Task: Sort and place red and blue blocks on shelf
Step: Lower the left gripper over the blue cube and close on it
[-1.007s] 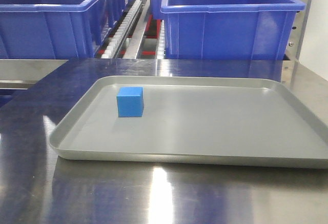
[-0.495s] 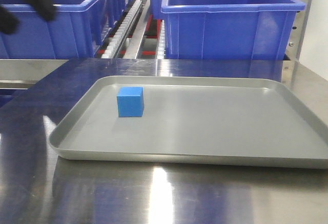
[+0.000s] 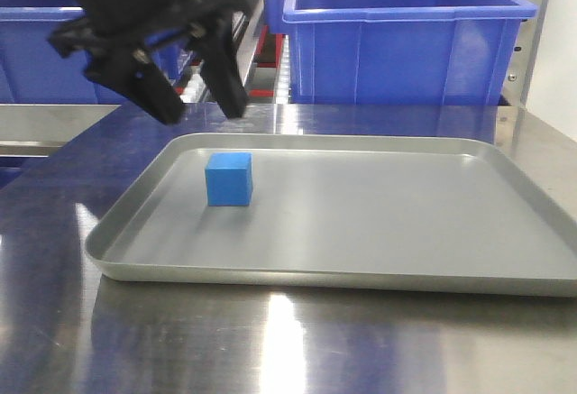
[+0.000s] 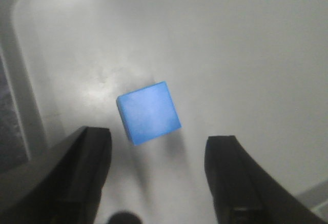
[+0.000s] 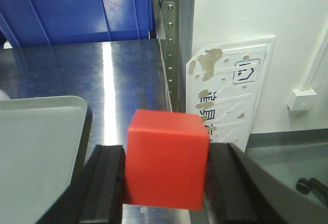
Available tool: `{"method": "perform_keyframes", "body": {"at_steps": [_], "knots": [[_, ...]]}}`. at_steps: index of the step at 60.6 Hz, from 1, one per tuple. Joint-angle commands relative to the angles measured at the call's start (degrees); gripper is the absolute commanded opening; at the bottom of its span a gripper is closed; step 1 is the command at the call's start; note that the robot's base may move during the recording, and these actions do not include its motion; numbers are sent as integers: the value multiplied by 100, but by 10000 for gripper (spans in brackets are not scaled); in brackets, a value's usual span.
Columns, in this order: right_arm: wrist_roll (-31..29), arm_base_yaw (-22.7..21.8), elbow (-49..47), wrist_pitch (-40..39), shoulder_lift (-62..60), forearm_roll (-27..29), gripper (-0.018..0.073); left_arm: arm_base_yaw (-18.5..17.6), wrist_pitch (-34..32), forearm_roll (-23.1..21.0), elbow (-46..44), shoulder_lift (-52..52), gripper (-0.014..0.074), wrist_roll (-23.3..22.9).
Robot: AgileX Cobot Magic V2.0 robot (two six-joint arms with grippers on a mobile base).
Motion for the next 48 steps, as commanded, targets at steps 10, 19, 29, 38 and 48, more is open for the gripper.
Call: {"method": "perform_keyframes", "body": {"at_steps": [10,19,29,38,48], "knots": [[-39,-34,-148,-546,13,-75,57,-216,-302,408,-288,130,462,-489],[-39,-34,-148,-546,13,-75,57,-265,-358,419,-383,290,462,-502],[-39,-34,-148,-546,13,-75,57,-304,-400,476,-494,331,462,-637],[-39,-34,-148,-546,13,-75,57,-314,-455,544,-495,331,462,-752],[-39,-34,-148,-546,13,-75,57,-314,-502,796,-495,343,462,-1017]]}}
